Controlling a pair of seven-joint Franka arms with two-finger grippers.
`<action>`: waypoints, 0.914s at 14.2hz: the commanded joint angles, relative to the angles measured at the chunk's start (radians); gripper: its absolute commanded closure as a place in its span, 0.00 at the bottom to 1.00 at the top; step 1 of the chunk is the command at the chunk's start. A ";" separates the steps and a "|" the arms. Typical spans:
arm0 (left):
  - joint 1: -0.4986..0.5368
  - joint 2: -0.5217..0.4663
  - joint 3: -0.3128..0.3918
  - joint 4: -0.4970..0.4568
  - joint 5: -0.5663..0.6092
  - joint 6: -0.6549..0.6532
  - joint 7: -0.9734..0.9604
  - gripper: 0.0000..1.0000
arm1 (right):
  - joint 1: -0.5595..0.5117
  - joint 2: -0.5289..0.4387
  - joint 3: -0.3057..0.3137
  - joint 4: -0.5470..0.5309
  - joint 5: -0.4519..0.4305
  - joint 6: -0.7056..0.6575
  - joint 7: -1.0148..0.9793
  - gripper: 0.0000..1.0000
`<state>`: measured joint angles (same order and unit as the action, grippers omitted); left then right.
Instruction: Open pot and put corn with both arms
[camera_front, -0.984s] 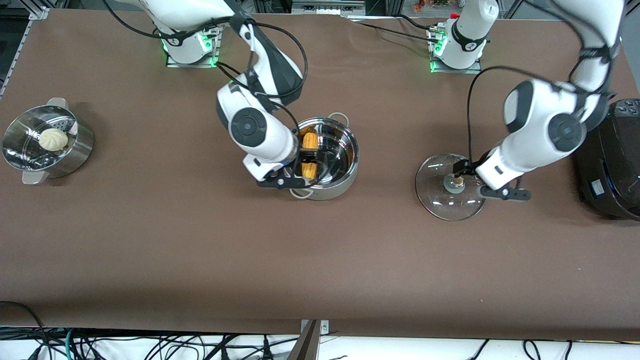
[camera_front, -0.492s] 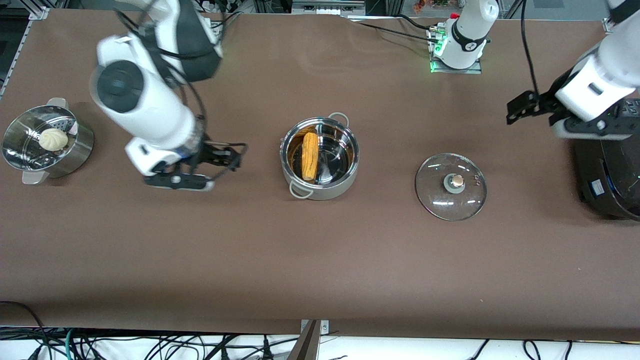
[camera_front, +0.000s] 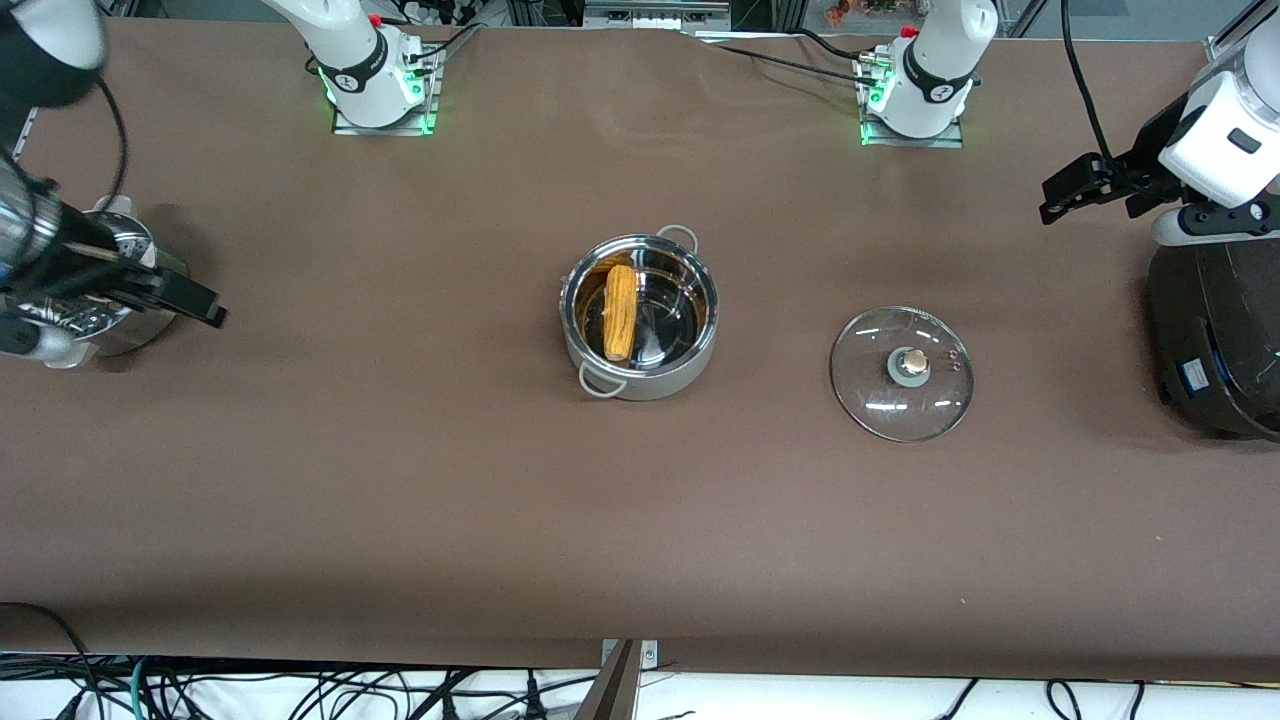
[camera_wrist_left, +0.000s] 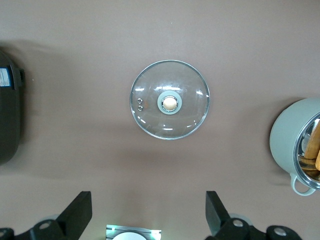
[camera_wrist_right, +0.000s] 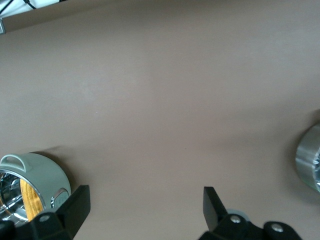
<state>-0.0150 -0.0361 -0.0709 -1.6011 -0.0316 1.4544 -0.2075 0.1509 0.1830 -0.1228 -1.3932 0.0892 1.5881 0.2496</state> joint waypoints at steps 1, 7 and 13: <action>0.027 -0.004 -0.029 0.009 0.027 -0.012 -0.023 0.00 | -0.085 -0.164 0.156 -0.191 -0.170 0.013 0.023 0.00; 0.029 -0.004 -0.033 0.009 0.025 -0.012 -0.018 0.00 | -0.159 -0.274 0.129 -0.369 -0.042 0.141 -0.076 0.00; 0.030 -0.002 -0.032 0.009 0.027 -0.009 -0.018 0.00 | -0.152 -0.260 0.117 -0.349 -0.051 0.132 -0.073 0.00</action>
